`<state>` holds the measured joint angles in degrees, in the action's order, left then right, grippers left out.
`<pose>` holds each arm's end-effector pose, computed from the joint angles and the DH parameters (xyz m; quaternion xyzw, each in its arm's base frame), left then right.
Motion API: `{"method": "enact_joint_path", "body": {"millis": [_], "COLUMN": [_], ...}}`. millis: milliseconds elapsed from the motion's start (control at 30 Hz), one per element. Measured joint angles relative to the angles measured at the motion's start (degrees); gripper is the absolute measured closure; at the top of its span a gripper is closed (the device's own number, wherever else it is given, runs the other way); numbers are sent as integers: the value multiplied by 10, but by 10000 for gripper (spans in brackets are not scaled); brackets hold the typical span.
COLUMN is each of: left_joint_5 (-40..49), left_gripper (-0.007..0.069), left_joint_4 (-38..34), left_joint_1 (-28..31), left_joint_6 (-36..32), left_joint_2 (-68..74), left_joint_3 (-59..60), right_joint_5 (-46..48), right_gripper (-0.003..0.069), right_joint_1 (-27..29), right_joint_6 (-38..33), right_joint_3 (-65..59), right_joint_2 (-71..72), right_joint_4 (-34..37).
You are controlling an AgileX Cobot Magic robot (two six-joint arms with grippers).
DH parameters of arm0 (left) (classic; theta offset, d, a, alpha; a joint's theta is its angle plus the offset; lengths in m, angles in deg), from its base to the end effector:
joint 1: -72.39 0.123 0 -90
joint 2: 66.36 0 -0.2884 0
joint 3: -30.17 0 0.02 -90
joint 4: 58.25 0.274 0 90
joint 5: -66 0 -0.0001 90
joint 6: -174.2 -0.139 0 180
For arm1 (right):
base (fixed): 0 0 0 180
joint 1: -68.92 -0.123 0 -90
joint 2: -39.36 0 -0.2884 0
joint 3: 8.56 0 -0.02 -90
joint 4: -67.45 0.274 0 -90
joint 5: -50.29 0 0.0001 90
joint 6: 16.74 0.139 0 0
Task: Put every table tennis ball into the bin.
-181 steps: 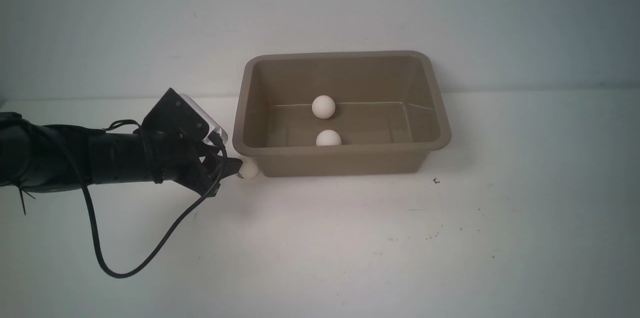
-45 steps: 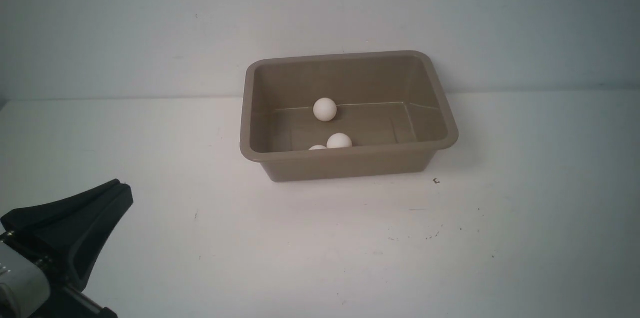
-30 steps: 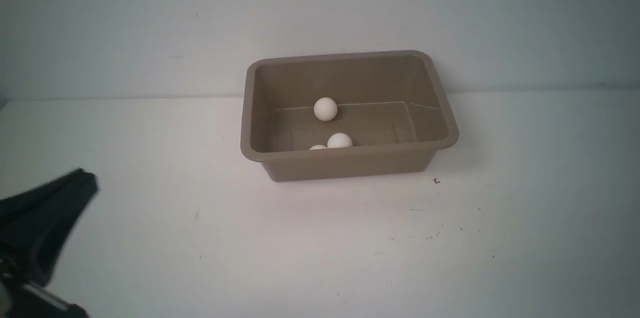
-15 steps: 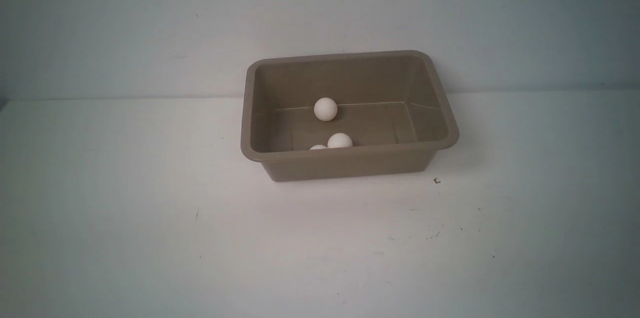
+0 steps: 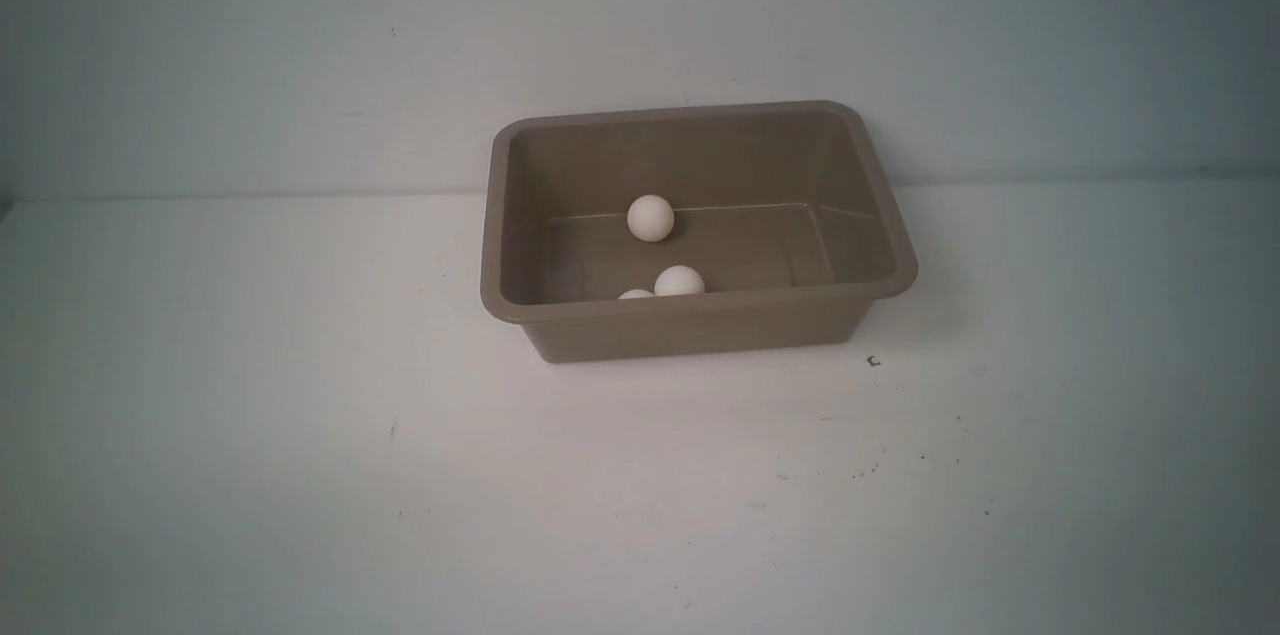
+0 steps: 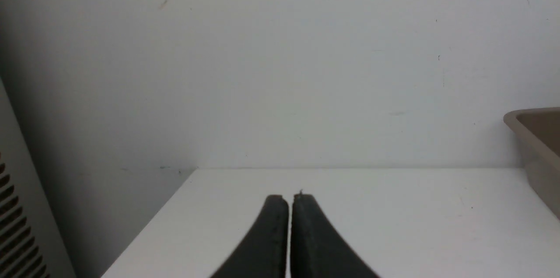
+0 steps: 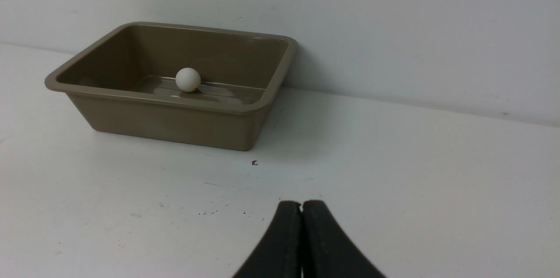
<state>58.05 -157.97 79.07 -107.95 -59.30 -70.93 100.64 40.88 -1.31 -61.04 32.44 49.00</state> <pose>0.1202 0.0331 0.2042 -0.0755 0.6863 0.1038 0.7159 0.0754 0.0017 0.2721 -0.1012 0.8010 0.0619 0.5867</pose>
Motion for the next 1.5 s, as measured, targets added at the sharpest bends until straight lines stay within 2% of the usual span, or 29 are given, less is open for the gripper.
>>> {"method": "enact_joint_path", "body": {"millis": [133, 367, 467, 500, 567, 600, 700, 733, 800, 833, 867, 933, 1067, 1367, 1500], "left_joint_5": [7, 55, 55, 52, 46, 47, 55, 61, 89, 104, 108, 157, 194, 141, 157], "left_gripper": [629, 629, 629, 629, 629, 629, 629, 629, 629, 629, 629, 629, 629, 629, 629], "left_joint_4": [0, 0, 4, 13, 103, 198, 442, 505, 631, 687, 687, 783, 823, 832, 855], "left_joint_1": [0, 0, 0, 0, 0, 0, 0, 0, 0, 0, 0, 0, 0, 0, 0], "left_joint_6": [-2, -67, -39, -13, 106, 213, 476, 526, 670, 716, 726, 819, 860, 869, 869], "left_joint_2": [0, 0, 0, 0, 0, 0, 0, 0, 0, 0, 0, 0, 0, 0, 0], "left_joint_3": [0, -60, -79, -80, -80, -80, -80, -80, -80, -80, -79, -63, -27, 0, 0], "right_joint_5": [0, 0, 0, 0, 0, 0, 0, 0, 0, 0, 0, 0, 0, 0, 0], "right_gripper": [676, 676, 676, 676, 676, 676, 676, 676, 676, 676, 676, 676, 676, 676, 676], "right_joint_1": [0, 0, 0, 0, 0, 0, 0, 0, 0, 0, 0, 0, 0, 0, 0], "right_joint_6": [0, 0, 0, 0, 0, 0, 0, 0, 0, 0, 0, 0, 0, 0, 0], "right_joint_3": [0, 0, 0, 0, 0, 0, 0, 0, 0, 0, 0, 0, 0, 0, 0], "right_joint_2": [0, 0, 0, 0, 0, 0, 0, 0, 0, 0, 0, 0, 0, 0, 0], "right_joint_4": [0, 0, 0, 0, 0, 0, 0, 0, 0, 0, 0, 0, 0, 0, 0]}}
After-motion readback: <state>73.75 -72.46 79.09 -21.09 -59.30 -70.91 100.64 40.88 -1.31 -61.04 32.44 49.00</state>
